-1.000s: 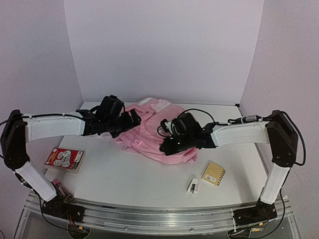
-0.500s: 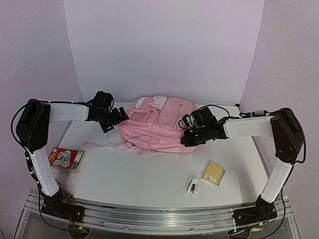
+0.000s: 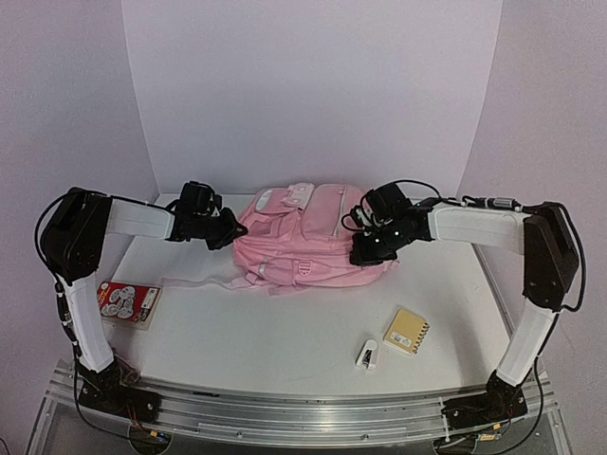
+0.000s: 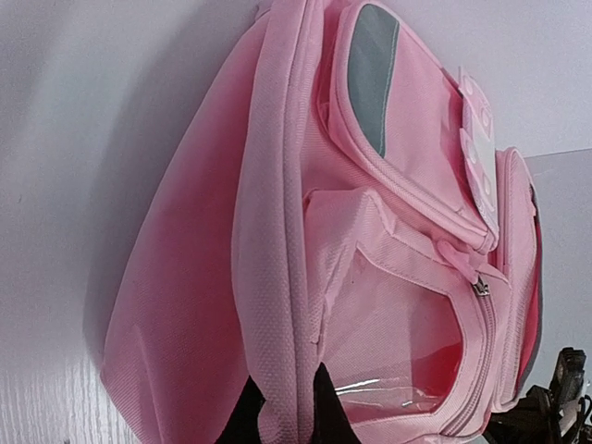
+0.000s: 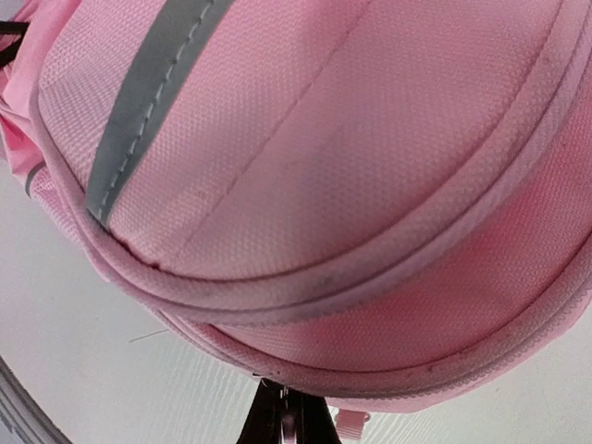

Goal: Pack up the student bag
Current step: Unzip the student bag at the center of the board.

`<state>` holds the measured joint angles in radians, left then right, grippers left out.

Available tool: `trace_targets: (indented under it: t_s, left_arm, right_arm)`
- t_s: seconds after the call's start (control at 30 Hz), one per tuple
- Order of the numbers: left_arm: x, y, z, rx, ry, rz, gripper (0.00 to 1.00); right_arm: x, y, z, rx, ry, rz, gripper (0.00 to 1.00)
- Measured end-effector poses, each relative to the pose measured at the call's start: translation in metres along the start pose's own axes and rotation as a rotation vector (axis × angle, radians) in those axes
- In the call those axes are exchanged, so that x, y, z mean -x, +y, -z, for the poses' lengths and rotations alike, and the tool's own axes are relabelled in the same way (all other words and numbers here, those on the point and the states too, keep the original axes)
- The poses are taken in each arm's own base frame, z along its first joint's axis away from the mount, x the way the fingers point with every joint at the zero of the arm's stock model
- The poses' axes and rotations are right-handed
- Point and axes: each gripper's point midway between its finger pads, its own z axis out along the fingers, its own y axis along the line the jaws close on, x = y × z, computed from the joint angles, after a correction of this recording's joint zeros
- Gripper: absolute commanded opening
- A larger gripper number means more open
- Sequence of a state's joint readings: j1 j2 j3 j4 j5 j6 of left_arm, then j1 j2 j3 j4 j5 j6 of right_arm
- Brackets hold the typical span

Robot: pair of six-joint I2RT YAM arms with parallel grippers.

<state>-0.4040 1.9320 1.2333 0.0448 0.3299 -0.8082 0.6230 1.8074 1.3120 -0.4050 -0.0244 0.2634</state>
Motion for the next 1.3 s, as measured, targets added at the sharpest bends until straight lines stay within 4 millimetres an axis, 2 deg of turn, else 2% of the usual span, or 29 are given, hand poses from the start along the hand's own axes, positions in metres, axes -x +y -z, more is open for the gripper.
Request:
trace_targets:
  t_s: [0.13, 0.3, 0.43, 0.63, 0.77, 0.9, 0.93, 0.97, 1.0, 1.03, 1.17, 1.23, 1.3]
  left_arm:
    - [-0.015, 0.006, 0.015, -0.013, -0.034, 0.051, 0.0]
    - [-0.028, 0.001, 0.037, 0.001, -0.083, 0.078, 0.0]
    - [-0.04, -0.005, 0.048, 0.005, -0.104, 0.086, 0.0]
    - [-0.061, -0.003, 0.059, 0.031, -0.129, 0.099, 0.0]
    - [-0.068, 0.007, 0.073, 0.051, -0.151, 0.109, 0.0]
    - [-0.077, 0.02, 0.099, 0.094, -0.175, 0.116, 0.0]
    - [-0.078, 0.023, 0.106, 0.108, -0.183, 0.119, 0.0]
    - [-0.08, 0.026, 0.113, 0.124, -0.19, 0.121, 0.01]
    - [-0.082, 0.029, 0.121, 0.144, -0.196, 0.122, 0.05]
    - [-0.085, 0.03, 0.127, 0.159, -0.202, 0.124, 0.12]
    - [-0.092, 0.038, 0.153, 0.239, -0.223, 0.109, 0.83]
    - [-0.089, 0.044, 0.166, 0.296, -0.241, 0.094, 0.98]
    - [-0.082, 0.043, 0.178, 0.331, -0.267, 0.073, 1.0]
  right_arm:
    - [0.001, 0.017, 0.004, 0.07, 0.065, -0.033, 0.0]
    - [-0.002, 0.049, -0.002, 0.138, 0.116, 0.006, 0.0]
    - [-0.005, 0.089, -0.016, 0.171, 0.13, 0.08, 0.0]
    - [-0.012, 0.135, -0.041, 0.21, 0.159, 0.157, 0.0]
    - [-0.025, 0.148, -0.049, 0.233, 0.196, 0.162, 0.0]
    - [-0.038, 0.173, -0.048, 0.282, 0.207, 0.177, 0.09]
    - [-0.041, 0.18, -0.048, 0.297, 0.207, 0.18, 0.13]
    - [-0.044, 0.186, -0.047, 0.311, 0.205, 0.183, 0.21]
    - [-0.047, 0.192, -0.048, 0.324, 0.201, 0.189, 0.31]
    - [-0.051, 0.198, -0.048, 0.339, 0.194, 0.201, 0.4]
    - [-0.07, 0.206, -0.041, 0.357, 0.168, 0.233, 0.68]
    - [-0.077, 0.198, -0.027, 0.329, 0.145, 0.243, 0.79]
    - [-0.076, 0.182, -0.01, 0.284, 0.109, 0.231, 0.85]
